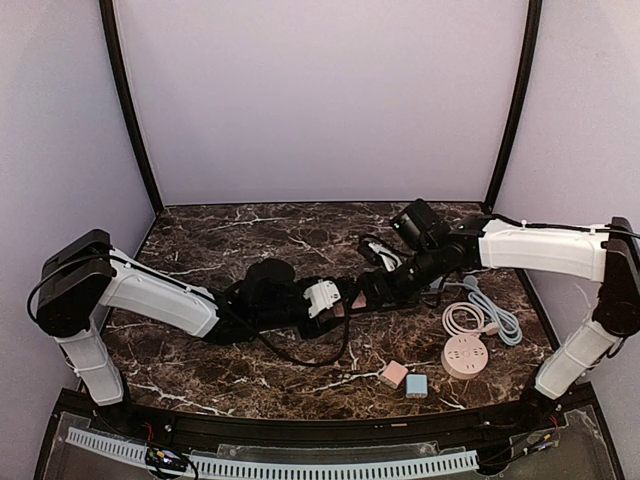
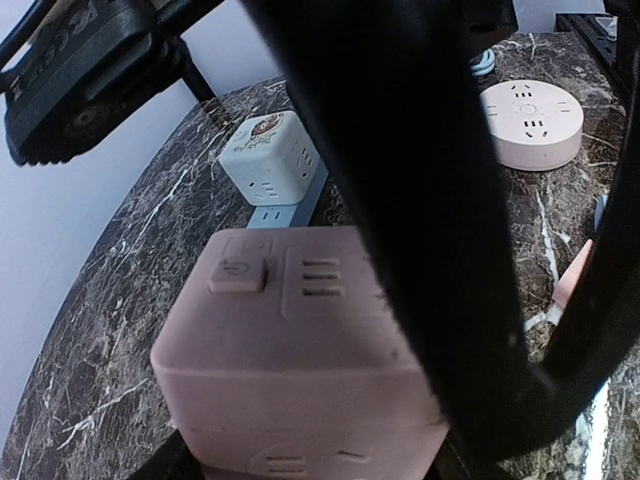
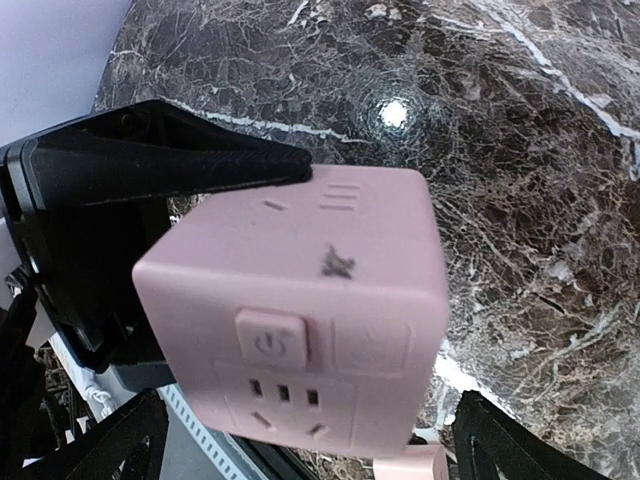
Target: Insert the plug
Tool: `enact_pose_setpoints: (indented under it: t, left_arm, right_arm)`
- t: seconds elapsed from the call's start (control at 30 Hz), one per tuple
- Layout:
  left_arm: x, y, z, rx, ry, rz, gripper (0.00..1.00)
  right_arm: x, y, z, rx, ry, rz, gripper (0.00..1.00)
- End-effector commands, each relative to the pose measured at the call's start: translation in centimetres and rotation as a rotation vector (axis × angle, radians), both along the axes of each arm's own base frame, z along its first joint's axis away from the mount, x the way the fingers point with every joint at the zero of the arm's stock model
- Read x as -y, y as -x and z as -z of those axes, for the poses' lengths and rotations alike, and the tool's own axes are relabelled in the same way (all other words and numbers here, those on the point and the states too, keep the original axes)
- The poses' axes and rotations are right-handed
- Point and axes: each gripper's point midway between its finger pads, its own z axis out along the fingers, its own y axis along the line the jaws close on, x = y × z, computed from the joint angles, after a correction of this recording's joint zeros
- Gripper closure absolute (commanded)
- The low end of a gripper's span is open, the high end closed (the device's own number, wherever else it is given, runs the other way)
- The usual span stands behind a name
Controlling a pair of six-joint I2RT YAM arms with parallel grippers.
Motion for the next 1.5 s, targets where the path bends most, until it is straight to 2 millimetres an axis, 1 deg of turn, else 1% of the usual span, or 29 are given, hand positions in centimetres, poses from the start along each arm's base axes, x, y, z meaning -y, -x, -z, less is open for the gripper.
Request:
enact_pose_setpoints:
  t: [0.0, 0.2, 0.5, 0.6, 0.83, 0.93, 1.07, 1.2, 1.3, 1.33, 1.37, 1.4, 1.43, 1.47]
  left_arm:
    - [1.1, 0.0, -1.5, -0.013, 0.052, 0.026, 0.60]
    - [1.4, -0.1, -1.0, -0.024, 0.038, 0.031, 0.60]
    - [1.6, -0.2, -0.9, -0.027, 0.035, 0.029, 0.60]
    - [1.6, -0.3, -0.8, -0.030, 0.031, 0.024, 0.60]
    - [1.7, -0.4, -0.7, -0.034, 0.029, 0.021, 0.60]
    - [1.8, -0.4, -0.6, -0.037, 0.024, 0.022, 0.60]
    - [1.8, -0.6, -0.5, -0.039, 0.022, 0.015, 0.60]
    - [1.8, -0.5, -0.5, -0.046, 0.028, 0.016, 0.56]
    - [1.7, -0.4, -0.3, -0.053, 0.023, 0.013, 0.48]
    - [1.7, -0.5, -0.3, -0.054, 0.021, 0.010, 0.42]
    - [1.7, -0.4, -0.3, -0.056, 0.022, 0.010, 0.38]
    - [1.6, -0.4, -0.3, -0.059, 0.023, 0.012, 0.30]
    - [1.6, -0.3, -0.4, -0.059, 0.024, 0.013, 0.27]
    - [1.5, -0.2, -0.4, -0.059, 0.025, 0.014, 0.20]
  right_arm:
    - [-1.6, -0.9, -0.6, 0.050, -0.011, -0.011, 0.01]
    - [-2.0, -1.5, 0.2, 0.062, 0.028, -0.005, 0.02]
    - [-2.2, -2.2, -0.3, 0.081, 0.032, 0.017, 0.12]
    - [-2.3, -2.0, -0.2, 0.073, 0.033, 0.014, 0.17]
    - [-2.3, -2.1, 0.3, 0.070, 0.051, 0.023, 0.21]
    - [-2.1, -2.2, 0.5, 0.069, 0.069, 0.032, 0.30]
    - [-1.7, -2.0, 0.9, 0.065, 0.091, 0.037, 0.48]
    - [-1.6, -2.1, 0.7, 0.069, 0.103, 0.039, 0.66]
    - [-1.5, -2.2, 0.4, 0.075, 0.108, 0.040, 0.74]
    - [-1.5, -2.2, 0.3, 0.079, 0.109, 0.041, 0.77]
    - [-1.4, -2.3, 0.3, 0.081, 0.112, 0.043, 0.78]
    - [-1.4, -2.3, 0.2, 0.084, 0.113, 0.043, 0.80]
    - [-1.4, -2.3, 0.1, 0.087, 0.114, 0.044, 0.83]
    - [-1.4, -2.4, 0.1, 0.090, 0.116, 0.045, 0.85]
